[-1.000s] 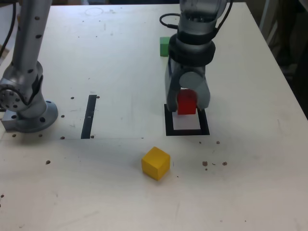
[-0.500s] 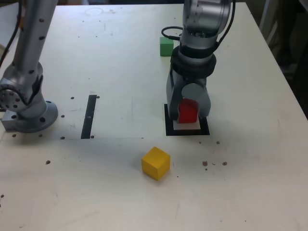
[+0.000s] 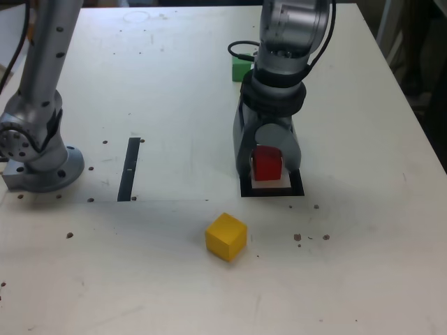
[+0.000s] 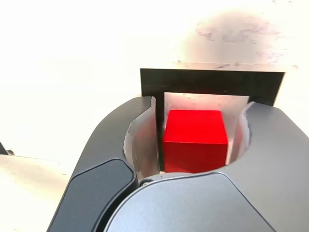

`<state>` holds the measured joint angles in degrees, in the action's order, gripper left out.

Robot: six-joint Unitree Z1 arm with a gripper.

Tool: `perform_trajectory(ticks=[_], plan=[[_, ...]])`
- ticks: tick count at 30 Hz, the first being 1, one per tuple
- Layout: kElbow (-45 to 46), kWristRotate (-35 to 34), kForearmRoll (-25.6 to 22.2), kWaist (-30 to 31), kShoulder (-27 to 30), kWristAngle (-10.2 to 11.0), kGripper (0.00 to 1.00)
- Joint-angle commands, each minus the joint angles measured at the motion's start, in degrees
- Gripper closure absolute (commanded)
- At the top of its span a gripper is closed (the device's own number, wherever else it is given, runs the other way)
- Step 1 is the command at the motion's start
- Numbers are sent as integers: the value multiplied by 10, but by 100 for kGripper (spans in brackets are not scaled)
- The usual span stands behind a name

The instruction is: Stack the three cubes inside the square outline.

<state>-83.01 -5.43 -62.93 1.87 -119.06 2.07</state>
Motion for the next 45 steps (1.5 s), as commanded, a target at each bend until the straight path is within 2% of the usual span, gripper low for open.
perform_trajectory(ticks=[1,7,11,15,18,24,32,38,45], plan=[[-1,-2,-7,-1,7,-3,6],[-15,-11,-59,2,29,11,1],[-39,-11,-113,16,49,19,1],[-59,-11,-164,47,72,17,1],[-63,-11,-181,78,90,13,1],[-64,18,-188,158,106,5,1],[-86,69,-191,255,108,29,1],[-43,101,-176,292,101,35,1],[-12,123,-131,305,56,31,3]])
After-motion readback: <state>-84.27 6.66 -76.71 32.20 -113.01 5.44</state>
